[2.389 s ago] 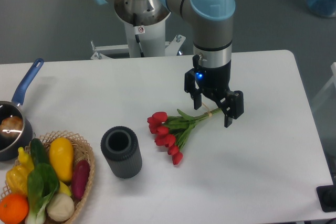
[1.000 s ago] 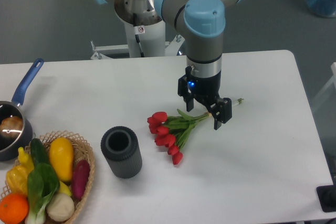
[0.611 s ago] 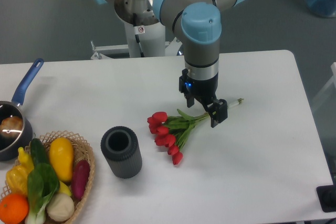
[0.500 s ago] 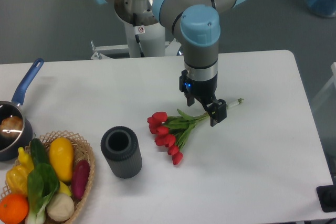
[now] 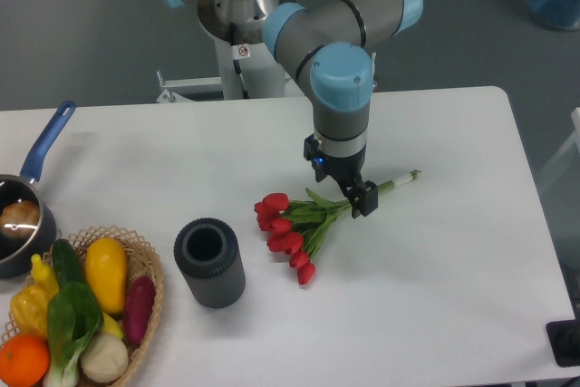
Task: Pick up the flowers from the table
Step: 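Rotate the gripper and lower it over the tulip stems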
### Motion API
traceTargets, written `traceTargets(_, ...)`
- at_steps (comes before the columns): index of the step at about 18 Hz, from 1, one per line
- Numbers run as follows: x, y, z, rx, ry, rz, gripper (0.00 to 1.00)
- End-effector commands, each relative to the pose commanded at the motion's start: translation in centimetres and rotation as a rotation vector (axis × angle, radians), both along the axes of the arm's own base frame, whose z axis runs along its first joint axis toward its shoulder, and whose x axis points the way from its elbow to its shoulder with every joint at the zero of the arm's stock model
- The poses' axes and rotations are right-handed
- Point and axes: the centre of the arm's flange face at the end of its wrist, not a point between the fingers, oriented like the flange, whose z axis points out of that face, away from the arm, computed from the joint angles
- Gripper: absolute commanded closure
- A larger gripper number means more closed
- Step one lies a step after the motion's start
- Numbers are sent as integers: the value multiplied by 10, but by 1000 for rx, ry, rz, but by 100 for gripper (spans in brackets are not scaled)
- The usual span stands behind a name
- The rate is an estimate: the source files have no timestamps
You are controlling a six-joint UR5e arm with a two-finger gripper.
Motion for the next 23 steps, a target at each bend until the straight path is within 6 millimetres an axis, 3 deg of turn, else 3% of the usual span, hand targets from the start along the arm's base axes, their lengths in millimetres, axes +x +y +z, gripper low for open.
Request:
traceTargets(10,-23,-20,-48,-48,-74,26,0)
traceTargets(14,-38,-37,-51,-39,-87,45,0)
traceTargets(18,-35,-57,-73,17,-179,83,0)
traceTargets(21,-38,-52,-69,77,-196,74,0)
traceTargets(23,-36,-47,-76,113,-232,77,0)
